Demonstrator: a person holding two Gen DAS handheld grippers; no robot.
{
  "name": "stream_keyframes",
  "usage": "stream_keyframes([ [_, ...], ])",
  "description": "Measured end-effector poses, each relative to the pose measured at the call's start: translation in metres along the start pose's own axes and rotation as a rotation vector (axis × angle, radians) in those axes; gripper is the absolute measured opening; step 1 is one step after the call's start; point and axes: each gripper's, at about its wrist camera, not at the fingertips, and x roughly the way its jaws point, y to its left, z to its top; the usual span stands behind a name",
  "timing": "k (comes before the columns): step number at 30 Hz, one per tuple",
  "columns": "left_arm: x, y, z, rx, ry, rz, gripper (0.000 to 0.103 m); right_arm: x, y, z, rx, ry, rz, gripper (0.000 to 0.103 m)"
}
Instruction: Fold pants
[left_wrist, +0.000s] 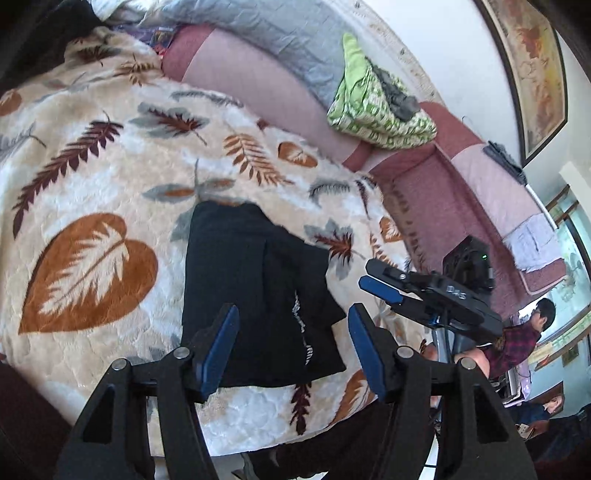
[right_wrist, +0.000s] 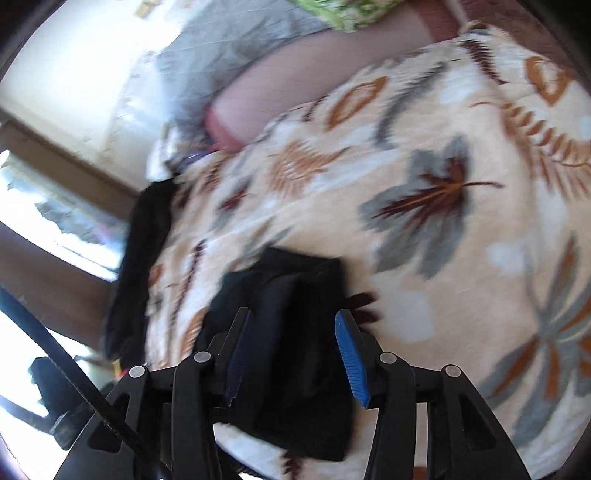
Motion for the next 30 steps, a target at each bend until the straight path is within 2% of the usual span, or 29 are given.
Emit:
stream_keyframes([
  [1,0.002,0.0,-0.001,0.0,0.007,0.007,0.06,0.007,0.01,-0.005,-0.024,0.019,0.032,0.062],
  [2,0.003,0.001,-0.002,0.002,0.009,0.012,0.06,0.015,0.017,-0.01,-0.04,0.042,0.025,0.071],
  [6,-0.007,0.004,-0.003,0.019,-0.017,0.037,0.061,0.056,0.033,-0.026,-0.093,0.123,-0.113,0.072],
  [7,-0.009,0.005,-0.002,0.02,-0.025,0.043,0.061,0.063,0.031,-0.03,-0.086,0.125,-0.124,0.072],
  [8,-0.01,0.007,-0.001,0.019,-0.028,0.049,0.061,0.067,0.03,-0.034,-0.069,0.113,-0.113,0.068],
  [9,-0.01,0.009,0.0,0.017,-0.028,0.053,0.061,0.07,0.03,-0.035,-0.058,0.103,-0.085,0.044],
  [11,-0.008,0.011,0.002,0.013,-0.025,0.06,0.061,0.074,0.03,-0.036,-0.041,0.115,-0.004,0.01],
  [14,-0.004,0.011,0.007,0.019,-0.024,0.068,0.061,0.06,0.031,-0.036,-0.037,0.068,0.056,0.007],
  [17,0.002,0.004,0.012,0.047,-0.025,0.063,0.062,0.034,0.027,-0.029,-0.022,-0.002,0.064,0.005],
  [21,0.023,-0.011,0.015,0.11,-0.002,0.047,0.065,0.011,0.015,-0.023,-0.009,-0.05,0.018,0.005],
  [25,0.067,-0.017,0.008,0.156,0.093,0.051,0.066,0.02,-0.004,-0.028,0.01,-0.014,-0.063,0.004],
  [26,0.078,-0.016,0.004,0.175,0.107,0.074,0.066,0.024,-0.008,-0.031,0.011,-0.006,-0.084,0.004],
  [28,0.094,-0.012,-0.003,0.202,0.12,0.126,0.066,0.031,-0.016,-0.036,0.023,0.011,-0.11,0.004],
  [30,0.1,-0.006,-0.008,0.198,0.119,0.124,0.07,0.039,-0.022,-0.037,0.04,0.024,-0.115,0.005],
])
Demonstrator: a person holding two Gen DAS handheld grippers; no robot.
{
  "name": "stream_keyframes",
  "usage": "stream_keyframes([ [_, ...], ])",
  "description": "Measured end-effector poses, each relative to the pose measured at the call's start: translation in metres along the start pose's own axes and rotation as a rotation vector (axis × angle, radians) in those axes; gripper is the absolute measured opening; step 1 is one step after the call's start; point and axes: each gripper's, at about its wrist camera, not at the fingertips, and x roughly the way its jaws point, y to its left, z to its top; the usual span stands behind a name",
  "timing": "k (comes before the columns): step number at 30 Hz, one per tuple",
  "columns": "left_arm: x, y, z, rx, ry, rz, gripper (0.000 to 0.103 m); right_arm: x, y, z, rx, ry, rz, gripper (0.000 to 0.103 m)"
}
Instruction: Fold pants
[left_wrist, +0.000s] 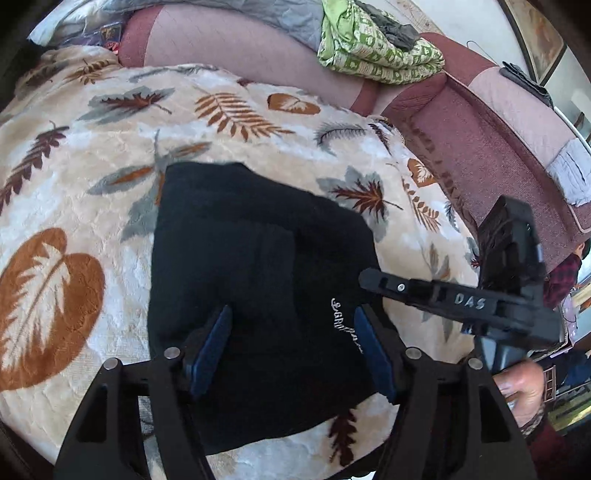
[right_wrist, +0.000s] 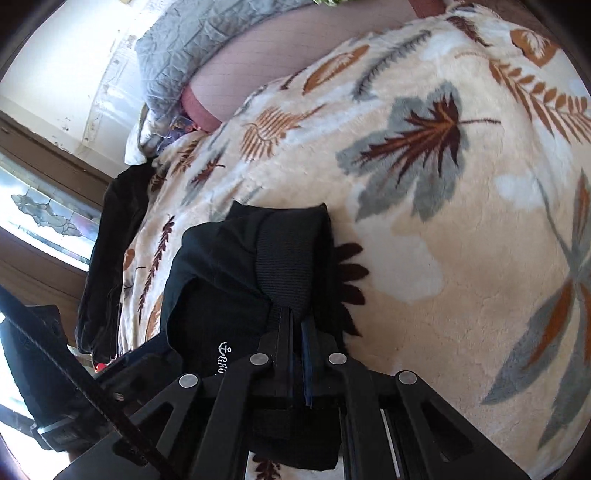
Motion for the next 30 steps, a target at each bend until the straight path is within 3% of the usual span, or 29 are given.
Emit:
stream_keyframes([
  [5,0.003,-0.008,-0.004,0.06,-0.005,0.032,0.078,-0.008,0.001,0.012,-0.009,0.004,0.051,0.011],
  [8,0.004,-0.013,-0.007,0.07,-0.025,0.042,0.082,-0.036,0.009,0.021,-0.007,-0.125,0.08,0.011],
  [10,0.004,-0.016,-0.009,0.075,-0.038,0.051,0.083,-0.043,0.013,0.025,0.009,-0.171,0.179,0.017],
  [12,0.0,-0.017,-0.012,0.075,-0.054,0.053,0.083,-0.026,0.012,0.03,0.062,-0.131,0.239,0.032],
  [14,-0.006,-0.02,-0.014,0.087,-0.051,0.05,0.083,0.004,0.0,0.033,0.118,-0.065,0.226,0.033],
  [15,-0.012,-0.022,-0.014,0.092,-0.043,0.038,0.083,0.024,-0.012,0.032,0.153,-0.025,0.18,0.024],
  [16,-0.018,-0.023,-0.014,0.091,-0.04,0.031,0.083,0.036,-0.025,0.029,0.18,-0.025,0.146,0.008],
  [17,-0.028,-0.022,-0.012,0.083,-0.039,0.007,0.083,0.037,-0.033,0.026,0.193,-0.057,0.138,0.0],
  [18,-0.037,-0.018,-0.011,0.067,-0.046,-0.026,0.083,0.031,-0.039,0.024,0.201,-0.09,0.15,0.0],
  [19,-0.048,-0.011,-0.009,0.04,-0.062,-0.052,0.085,0.025,-0.041,0.022,0.198,-0.114,0.109,0.003],
  [20,-0.055,-0.004,-0.008,0.014,-0.078,-0.052,0.085,0.016,-0.04,0.019,0.176,-0.139,-0.005,0.028],
  [21,-0.06,0.005,-0.006,-0.019,-0.093,-0.041,0.085,0.009,-0.041,0.017,0.154,-0.153,-0.054,0.033],
  [25,-0.062,0.057,0.002,-0.222,-0.101,0.0,0.085,-0.017,-0.053,0.004,0.173,-0.178,0.019,0.043],
  [27,-0.06,0.076,0.003,-0.314,-0.099,-0.034,0.085,-0.027,-0.052,-0.003,0.158,-0.187,0.049,0.058],
  [30,-0.052,0.08,0.008,-0.321,-0.091,-0.014,0.085,-0.033,-0.045,-0.006,0.153,-0.182,0.108,0.061],
])
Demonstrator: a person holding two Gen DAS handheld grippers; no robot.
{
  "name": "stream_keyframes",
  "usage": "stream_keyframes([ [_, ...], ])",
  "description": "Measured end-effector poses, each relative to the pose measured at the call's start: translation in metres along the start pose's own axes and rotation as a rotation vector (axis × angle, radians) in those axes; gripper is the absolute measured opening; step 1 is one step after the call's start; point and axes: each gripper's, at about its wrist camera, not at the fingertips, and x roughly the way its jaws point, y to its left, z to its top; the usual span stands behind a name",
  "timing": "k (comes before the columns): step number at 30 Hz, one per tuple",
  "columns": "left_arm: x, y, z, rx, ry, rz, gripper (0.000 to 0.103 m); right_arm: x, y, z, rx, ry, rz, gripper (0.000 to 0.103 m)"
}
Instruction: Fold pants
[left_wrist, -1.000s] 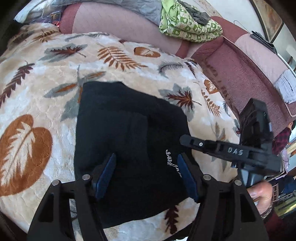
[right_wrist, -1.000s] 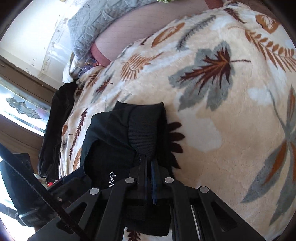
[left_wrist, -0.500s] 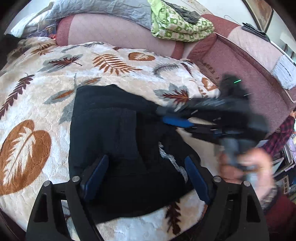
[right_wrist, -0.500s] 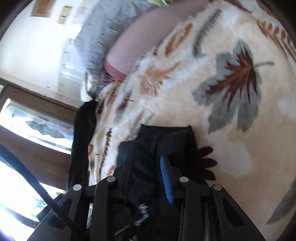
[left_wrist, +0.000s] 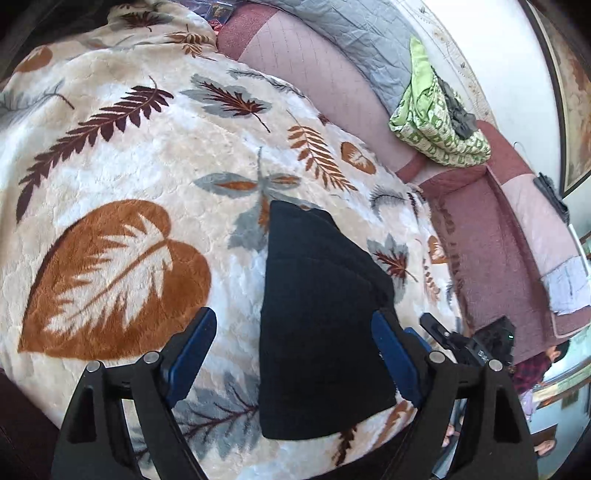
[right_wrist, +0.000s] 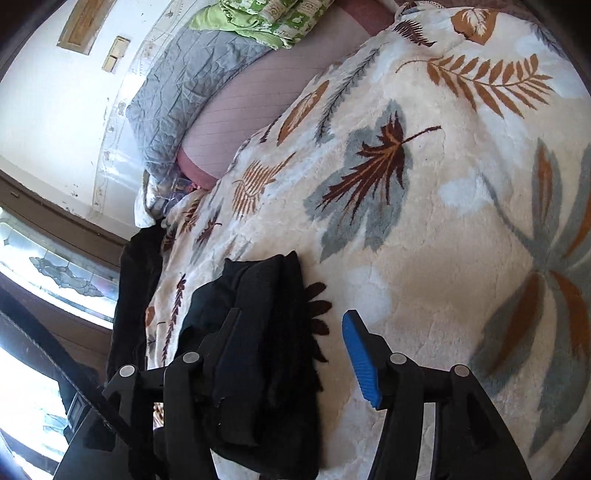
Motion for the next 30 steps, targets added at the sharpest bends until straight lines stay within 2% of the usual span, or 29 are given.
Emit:
stream_keyframes([
  [2,0.012,-0.005,0.001,0.035,0.021,0.024,0.085,0.001,0.007,-0.004,-0.012,0.01,0.005,0.061],
  [7,0.055,-0.004,0.004,0.057,0.143,-0.014,0.085,0.017,0.007,-0.012,0.0,0.069,0.007,0.063],
  [11,0.072,-0.005,0.011,0.066,0.152,-0.115,0.099,0.026,-0.002,-0.013,0.019,0.095,0.015,0.064],
  [14,0.085,-0.008,0.017,0.066,0.18,-0.183,0.103,0.032,-0.002,-0.011,0.025,0.113,0.069,0.069],
  [17,0.092,-0.014,0.02,0.065,0.195,-0.189,0.103,0.053,0.005,-0.007,-0.002,0.178,0.158,0.07],
  [20,0.092,-0.019,0.019,0.063,0.211,-0.199,0.103,0.07,0.016,-0.004,-0.033,0.198,0.172,0.073],
  [21,0.092,-0.02,0.018,0.067,0.214,-0.197,0.101,0.073,0.019,-0.004,-0.032,0.201,0.172,0.075],
  [22,0.089,-0.023,0.015,0.088,0.209,-0.165,0.088,0.075,0.023,-0.004,-0.035,0.203,0.167,0.075],
  [23,0.089,-0.024,0.014,0.108,0.207,-0.119,0.068,0.076,0.027,-0.005,-0.043,0.205,0.165,0.073],
  [24,0.086,-0.026,0.012,0.138,0.206,-0.08,0.062,0.076,0.032,-0.008,-0.057,0.21,0.169,0.062],
  [25,0.082,-0.025,0.011,0.148,0.203,-0.078,0.052,0.075,0.037,-0.01,-0.07,0.217,0.166,0.055],
  [26,0.077,-0.024,0.011,0.148,0.197,-0.088,0.048,0.074,0.04,-0.012,-0.084,0.215,0.158,0.043],
  [30,0.058,-0.031,0.007,0.173,0.152,-0.062,0.046,0.063,0.063,-0.017,-0.167,0.188,0.123,0.04],
])
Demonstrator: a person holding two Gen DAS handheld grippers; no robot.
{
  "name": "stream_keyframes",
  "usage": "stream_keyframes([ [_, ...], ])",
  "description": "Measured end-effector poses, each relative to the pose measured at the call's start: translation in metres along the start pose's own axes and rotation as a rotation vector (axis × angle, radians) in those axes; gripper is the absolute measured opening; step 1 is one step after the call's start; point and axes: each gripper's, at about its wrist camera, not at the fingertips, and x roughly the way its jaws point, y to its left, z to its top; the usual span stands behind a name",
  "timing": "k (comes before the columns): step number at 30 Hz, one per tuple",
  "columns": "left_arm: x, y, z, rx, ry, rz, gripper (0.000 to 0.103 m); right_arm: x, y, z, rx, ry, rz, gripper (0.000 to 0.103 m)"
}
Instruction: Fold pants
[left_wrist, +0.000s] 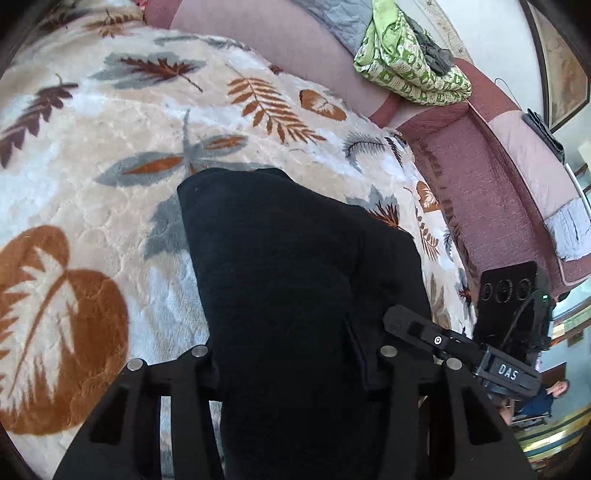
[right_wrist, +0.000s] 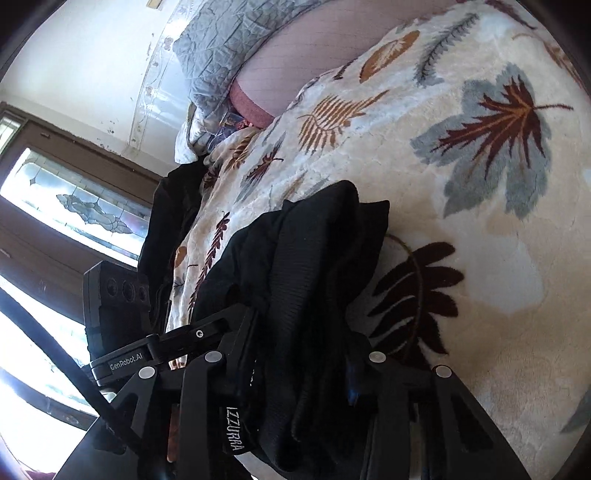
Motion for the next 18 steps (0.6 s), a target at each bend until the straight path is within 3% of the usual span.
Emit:
stream_keyframes([
  [3,-0.013,-0.007,-0.001,0.015,-0.047,0.024,0.046,-0.004,0.023,-0.001,-0.082,-0.012,-0.042,0.039],
  [8,-0.027,-0.007,0.016,-0.003,-0.094,0.001,0.046,-0.01,0.043,0.011,-0.14,-0.043,-0.05,0.039],
  [13,-0.025,-0.012,0.051,0.033,-0.121,0.044,0.046,-0.002,0.052,0.042,-0.154,-0.054,-0.06,0.039],
  [18,-0.008,-0.004,0.107,0.036,-0.147,0.06,0.046,0.013,0.053,0.089,-0.154,-0.072,-0.074,0.039],
])
